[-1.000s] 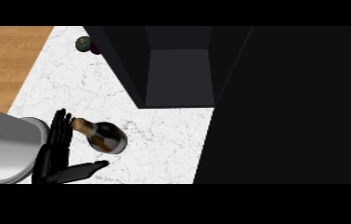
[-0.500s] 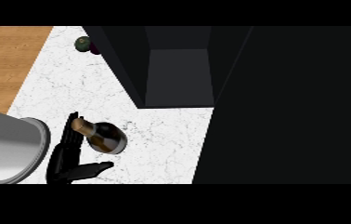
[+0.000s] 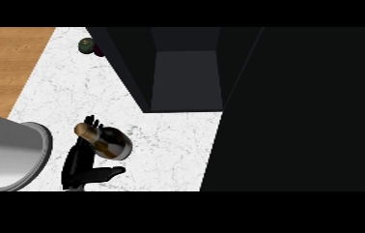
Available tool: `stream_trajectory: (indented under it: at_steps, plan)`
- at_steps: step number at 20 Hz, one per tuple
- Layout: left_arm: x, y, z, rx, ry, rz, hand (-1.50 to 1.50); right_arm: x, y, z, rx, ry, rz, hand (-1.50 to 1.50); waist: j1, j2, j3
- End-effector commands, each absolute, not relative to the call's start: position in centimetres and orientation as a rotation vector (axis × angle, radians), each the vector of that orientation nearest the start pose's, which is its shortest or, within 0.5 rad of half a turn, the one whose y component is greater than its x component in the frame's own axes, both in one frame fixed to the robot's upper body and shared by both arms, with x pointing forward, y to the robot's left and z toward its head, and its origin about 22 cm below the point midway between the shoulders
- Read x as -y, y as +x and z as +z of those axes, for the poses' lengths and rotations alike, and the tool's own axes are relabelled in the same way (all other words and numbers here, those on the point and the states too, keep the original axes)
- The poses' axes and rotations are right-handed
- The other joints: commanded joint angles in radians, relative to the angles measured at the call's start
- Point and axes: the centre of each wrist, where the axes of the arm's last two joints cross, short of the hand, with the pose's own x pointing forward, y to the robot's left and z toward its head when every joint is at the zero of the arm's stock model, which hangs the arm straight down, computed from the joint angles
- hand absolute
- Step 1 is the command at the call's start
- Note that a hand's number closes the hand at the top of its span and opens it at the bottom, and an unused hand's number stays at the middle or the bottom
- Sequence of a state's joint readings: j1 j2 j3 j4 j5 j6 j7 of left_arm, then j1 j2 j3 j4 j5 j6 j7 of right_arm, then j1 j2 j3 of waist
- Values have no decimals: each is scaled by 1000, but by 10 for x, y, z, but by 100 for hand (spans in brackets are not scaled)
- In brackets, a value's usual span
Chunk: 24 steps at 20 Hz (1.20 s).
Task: Pick up the wine, place it into the cabinet and close the cabinet
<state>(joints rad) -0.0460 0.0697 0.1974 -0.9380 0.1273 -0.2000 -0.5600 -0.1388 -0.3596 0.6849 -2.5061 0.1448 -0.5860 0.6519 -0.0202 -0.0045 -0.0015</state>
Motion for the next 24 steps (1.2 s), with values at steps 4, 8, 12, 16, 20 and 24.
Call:
stream_trajectory:
  at_steps: [4,8,12,16,20,24]
  plan:
    - [-273,218,-134,1626,-68,210,-150,176,83,217,1936,212,149,-150,5,1,1]
    - [-275,214,-139,1633,-120,277,150,179,82,217,1936,197,153,-150,6,1,1]
    - [-270,219,-142,1647,-81,263,150,174,74,218,1932,241,135,-150,-1,-2,0]
    - [-258,220,-147,1699,-28,217,150,154,88,198,1929,221,132,-150,6,0,0]
    - [-280,221,-143,1728,-83,135,150,169,75,206,1922,229,141,-150,-4,-1,0]
    - [-276,225,-142,1699,-221,9,150,168,89,206,1941,232,148,-150,2,1,1]
